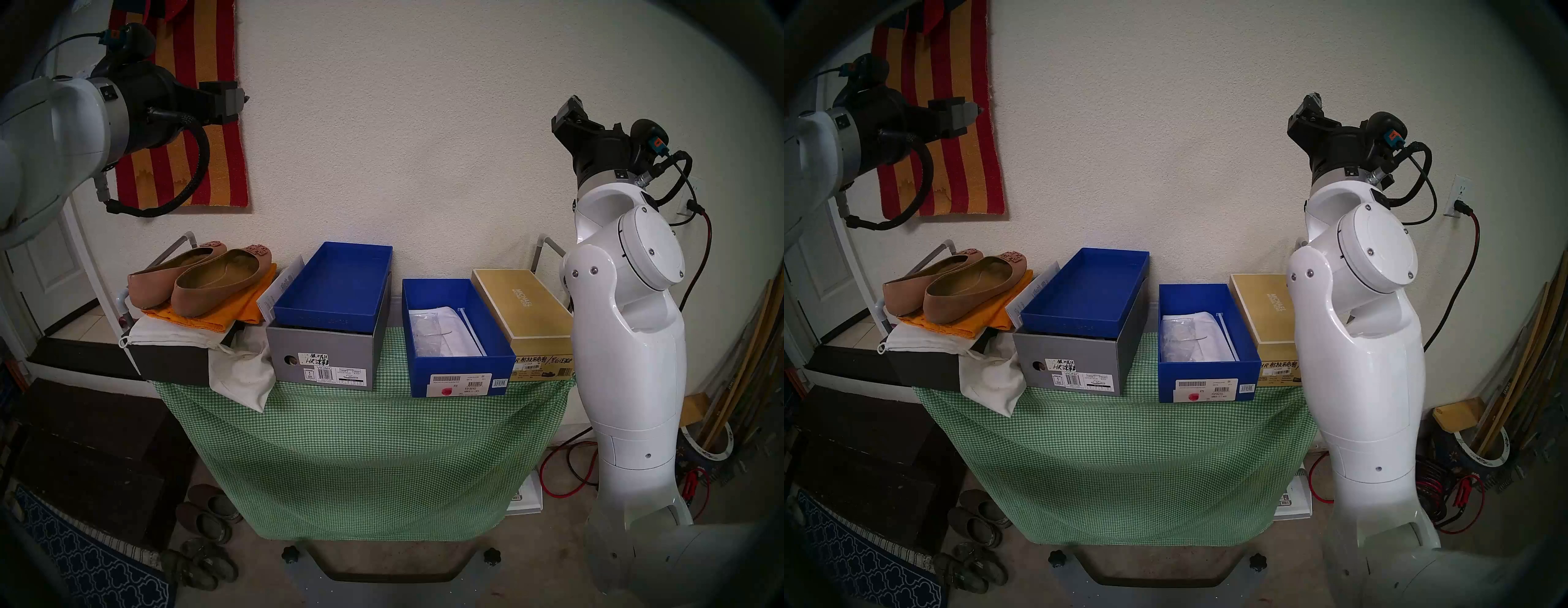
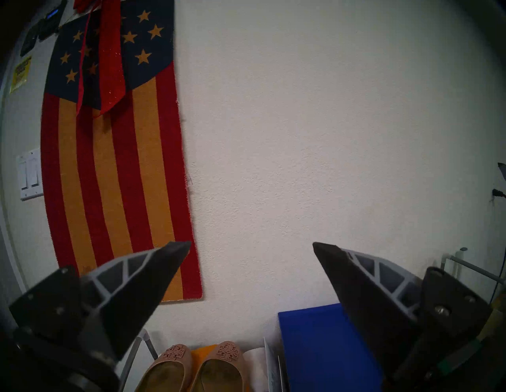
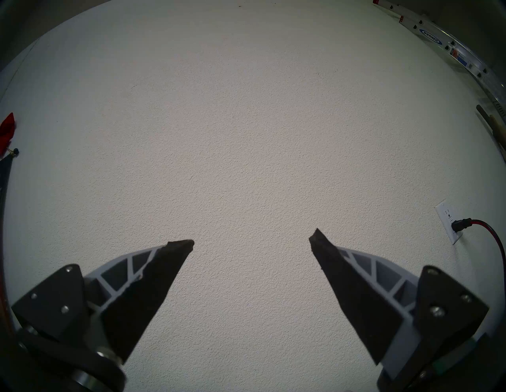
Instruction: Put shoes into shoe box
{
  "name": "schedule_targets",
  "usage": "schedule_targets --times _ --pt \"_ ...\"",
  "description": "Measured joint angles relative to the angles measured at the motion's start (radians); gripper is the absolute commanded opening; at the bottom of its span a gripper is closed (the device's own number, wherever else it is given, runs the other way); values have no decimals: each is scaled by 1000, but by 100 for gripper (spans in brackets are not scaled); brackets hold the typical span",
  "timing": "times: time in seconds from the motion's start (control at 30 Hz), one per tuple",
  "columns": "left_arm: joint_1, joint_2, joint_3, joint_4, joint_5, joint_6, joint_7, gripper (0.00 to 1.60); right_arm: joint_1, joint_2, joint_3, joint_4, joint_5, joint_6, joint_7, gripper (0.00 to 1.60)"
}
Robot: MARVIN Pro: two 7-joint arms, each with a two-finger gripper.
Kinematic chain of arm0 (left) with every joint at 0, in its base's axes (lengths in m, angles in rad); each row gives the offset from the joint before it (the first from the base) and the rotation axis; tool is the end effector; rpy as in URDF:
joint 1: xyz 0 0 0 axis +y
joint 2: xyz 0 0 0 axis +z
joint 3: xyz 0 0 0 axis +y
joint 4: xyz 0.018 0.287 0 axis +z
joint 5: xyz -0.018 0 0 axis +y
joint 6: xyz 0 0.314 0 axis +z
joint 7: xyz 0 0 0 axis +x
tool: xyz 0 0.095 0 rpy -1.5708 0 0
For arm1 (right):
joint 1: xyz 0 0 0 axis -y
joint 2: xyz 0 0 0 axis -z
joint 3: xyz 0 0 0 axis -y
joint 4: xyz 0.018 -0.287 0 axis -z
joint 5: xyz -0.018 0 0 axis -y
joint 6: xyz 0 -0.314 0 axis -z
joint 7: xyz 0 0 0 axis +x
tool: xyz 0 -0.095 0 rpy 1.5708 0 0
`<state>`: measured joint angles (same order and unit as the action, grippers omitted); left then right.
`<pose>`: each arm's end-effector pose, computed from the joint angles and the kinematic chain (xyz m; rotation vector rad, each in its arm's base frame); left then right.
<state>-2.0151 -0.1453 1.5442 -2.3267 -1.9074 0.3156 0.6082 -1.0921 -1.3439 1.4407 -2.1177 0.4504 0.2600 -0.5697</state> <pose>0.3194 0.0692 0.1279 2.1961 -0.2875 2.2013 0.4026 -0.0176 0.0588 -1.3589 0.5109 -2.6713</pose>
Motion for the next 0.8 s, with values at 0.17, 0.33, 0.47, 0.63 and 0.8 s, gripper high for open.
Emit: schedule_targets --times 0.17,0.33,0.47,0.63,0.8 --pt "35 -22 -7 28 -36 67 -57 160 0 0 0 0 0 0 0 160" --pt "88 -47 -23 79 -82 119 -87 160 0 0 0 0 0 0 0 160" --pt "126 -80 -49 114 -100 173 -109 160 0 0 0 0 0 0 0 160" --pt "185 -137 -97 165 -105 253 -154 160 0 0 0 0 0 0 0 160" --pt "221 -171 -118 209 -97 294 -190 160 0 0 0 0 0 0 0 160"
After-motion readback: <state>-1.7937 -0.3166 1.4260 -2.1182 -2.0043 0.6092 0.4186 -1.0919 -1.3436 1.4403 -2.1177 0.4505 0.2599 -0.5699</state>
